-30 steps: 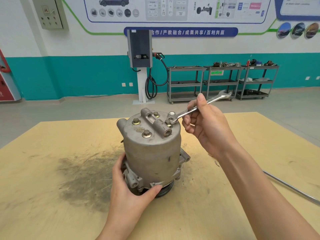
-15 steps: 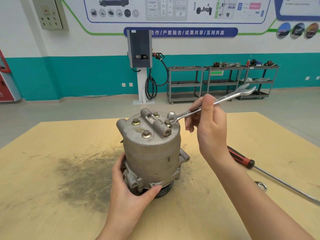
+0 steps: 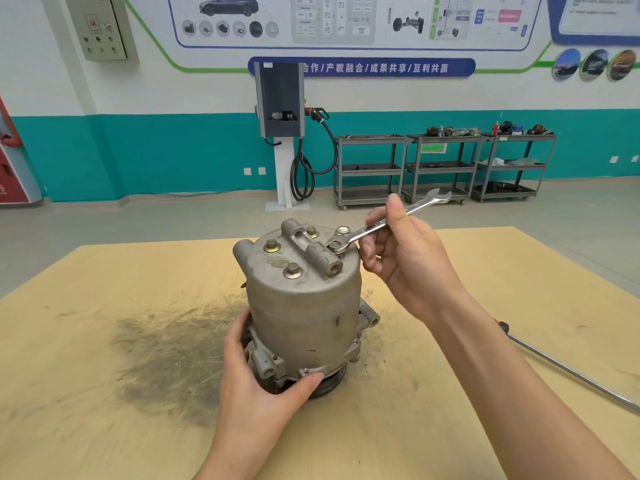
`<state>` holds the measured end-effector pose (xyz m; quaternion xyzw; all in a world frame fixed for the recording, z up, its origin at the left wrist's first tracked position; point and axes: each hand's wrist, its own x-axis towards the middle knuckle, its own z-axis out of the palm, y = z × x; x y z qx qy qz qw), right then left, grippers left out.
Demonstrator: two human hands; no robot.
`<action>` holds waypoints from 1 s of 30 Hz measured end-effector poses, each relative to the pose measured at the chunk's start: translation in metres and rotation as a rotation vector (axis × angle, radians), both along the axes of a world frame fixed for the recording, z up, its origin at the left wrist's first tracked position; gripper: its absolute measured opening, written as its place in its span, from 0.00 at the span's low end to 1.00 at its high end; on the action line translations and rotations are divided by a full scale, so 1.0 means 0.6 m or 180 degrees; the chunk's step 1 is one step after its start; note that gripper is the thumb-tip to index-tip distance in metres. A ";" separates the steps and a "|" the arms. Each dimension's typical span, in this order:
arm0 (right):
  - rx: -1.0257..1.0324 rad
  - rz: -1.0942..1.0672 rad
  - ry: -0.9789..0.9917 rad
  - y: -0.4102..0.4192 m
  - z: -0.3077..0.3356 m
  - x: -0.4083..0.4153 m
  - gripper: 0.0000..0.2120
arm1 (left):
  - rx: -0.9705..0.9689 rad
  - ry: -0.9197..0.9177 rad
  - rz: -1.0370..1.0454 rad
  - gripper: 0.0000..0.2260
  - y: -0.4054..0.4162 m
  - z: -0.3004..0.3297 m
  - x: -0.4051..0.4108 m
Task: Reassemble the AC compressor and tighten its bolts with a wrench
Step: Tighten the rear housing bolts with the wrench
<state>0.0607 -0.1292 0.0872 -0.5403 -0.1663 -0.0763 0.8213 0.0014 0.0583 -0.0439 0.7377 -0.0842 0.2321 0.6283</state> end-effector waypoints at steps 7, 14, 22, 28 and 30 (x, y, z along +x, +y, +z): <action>-0.0396 -0.0723 -0.1035 0.011 -0.009 -0.008 0.18 | -0.0016 0.0015 0.0011 0.46 0.000 0.000 0.001; -0.1479 -0.1795 -0.2998 0.021 -0.013 -0.025 0.13 | -0.0009 0.0018 0.0003 0.46 0.001 -0.002 0.001; -0.0333 -0.1142 -0.1113 0.007 0.011 -0.026 0.19 | 0.0013 0.0000 0.0005 0.45 0.000 -0.001 0.002; -0.0238 -0.0365 -0.0145 0.003 0.003 -0.006 0.19 | 0.0007 0.0008 0.0018 0.45 -0.001 0.000 0.001; -0.0252 -0.0322 -0.0154 0.002 0.002 -0.005 0.20 | -0.0014 0.0016 0.0002 0.46 -0.001 0.000 0.001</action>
